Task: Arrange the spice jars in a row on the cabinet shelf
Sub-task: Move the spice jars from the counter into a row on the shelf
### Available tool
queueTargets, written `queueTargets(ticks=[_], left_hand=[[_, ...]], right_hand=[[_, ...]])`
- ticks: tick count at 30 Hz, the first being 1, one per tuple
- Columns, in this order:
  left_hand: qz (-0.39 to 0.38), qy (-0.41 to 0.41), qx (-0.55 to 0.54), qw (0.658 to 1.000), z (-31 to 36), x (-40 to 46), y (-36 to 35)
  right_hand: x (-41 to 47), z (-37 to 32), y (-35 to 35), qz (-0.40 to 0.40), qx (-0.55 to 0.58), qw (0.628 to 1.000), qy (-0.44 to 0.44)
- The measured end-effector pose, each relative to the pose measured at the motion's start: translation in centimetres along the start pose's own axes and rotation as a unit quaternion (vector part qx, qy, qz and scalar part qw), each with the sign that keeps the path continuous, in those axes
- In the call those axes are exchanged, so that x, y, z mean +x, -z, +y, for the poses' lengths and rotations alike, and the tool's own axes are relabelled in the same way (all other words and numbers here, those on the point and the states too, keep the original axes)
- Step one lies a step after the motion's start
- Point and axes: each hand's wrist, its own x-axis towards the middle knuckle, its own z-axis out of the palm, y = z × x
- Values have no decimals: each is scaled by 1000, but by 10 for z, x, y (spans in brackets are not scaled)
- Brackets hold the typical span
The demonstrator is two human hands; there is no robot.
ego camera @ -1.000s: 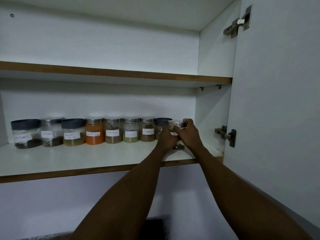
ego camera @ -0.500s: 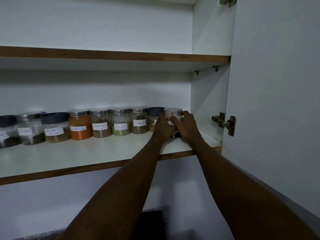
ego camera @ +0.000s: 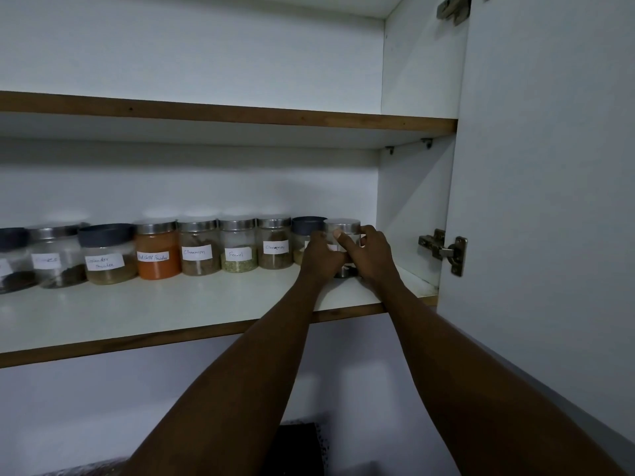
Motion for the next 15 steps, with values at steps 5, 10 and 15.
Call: queueTargets(ticks=[5,10,15], left_hand=[[1,19,18,1000,7,-5,2],[-5,26,20,999,13,-12,4],[-1,35,42,999,16,-12,4]], right_hand=[[0,0,1,-3,-4,1000,0],[-1,-3,2,-4,2,1000,-3],[-1,-4,3,4,-3,1000,-17]])
